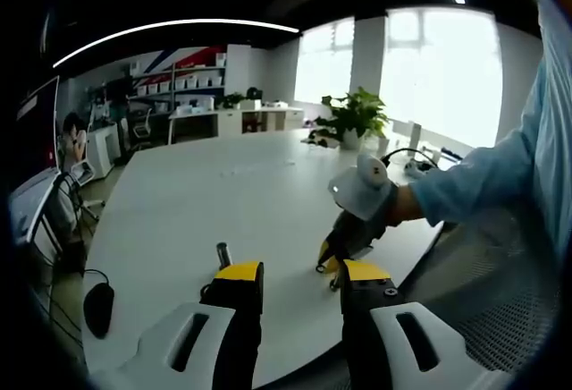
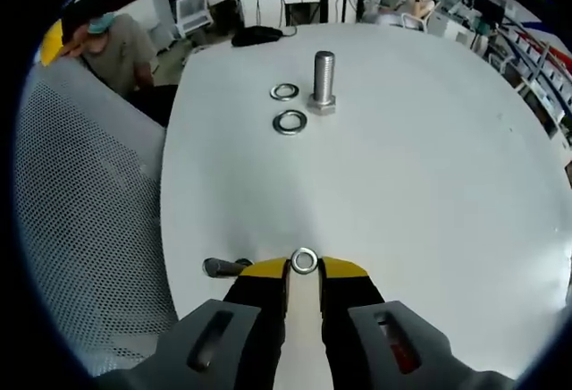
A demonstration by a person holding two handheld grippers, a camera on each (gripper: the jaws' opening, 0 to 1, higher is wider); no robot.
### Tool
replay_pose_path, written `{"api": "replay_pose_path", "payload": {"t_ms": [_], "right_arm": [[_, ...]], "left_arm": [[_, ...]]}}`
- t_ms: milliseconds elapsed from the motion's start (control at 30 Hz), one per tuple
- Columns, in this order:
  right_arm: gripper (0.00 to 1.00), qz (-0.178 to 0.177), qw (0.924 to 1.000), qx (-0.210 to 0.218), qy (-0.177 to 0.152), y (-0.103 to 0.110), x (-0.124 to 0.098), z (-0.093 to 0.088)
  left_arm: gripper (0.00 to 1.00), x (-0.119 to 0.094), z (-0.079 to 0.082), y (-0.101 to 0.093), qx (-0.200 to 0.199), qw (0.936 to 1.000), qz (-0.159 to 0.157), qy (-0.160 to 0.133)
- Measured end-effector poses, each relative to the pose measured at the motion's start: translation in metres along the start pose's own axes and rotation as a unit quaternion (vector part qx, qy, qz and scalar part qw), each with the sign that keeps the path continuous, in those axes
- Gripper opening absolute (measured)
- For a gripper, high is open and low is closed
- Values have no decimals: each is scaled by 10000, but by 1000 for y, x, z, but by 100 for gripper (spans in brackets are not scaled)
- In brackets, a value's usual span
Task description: Place the washer onto the threaded stud by aligning its center hole with the stud, sliding it down to the base, and recovering from edge contact or off-axis alignment until the washer reaches the visible bottom stop.
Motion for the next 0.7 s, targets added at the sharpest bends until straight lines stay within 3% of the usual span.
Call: {"api": "replay_pose_path", "payload": {"t_ms": [333, 700], "right_arm": [[14, 152, 9985, 170, -500, -5, -28, 27], [14, 365, 9958, -47, -836, 1, -51, 43]], "left_arm": [[32, 0, -1, 0, 2, 10000, -7, 23], [32, 1, -1, 0, -1, 10000, 1, 46]]}}
Point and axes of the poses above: the point that each gripper's makers call its tool centre point, and the gripper's own axes: x roughly forward along the fingers, y roughly to its left, z roughly out of its top, the point moved 5 cm from there along -x, roughly backward along the fingers, and after that the axes turned 1 degree about -x, right-handed, at the moved point
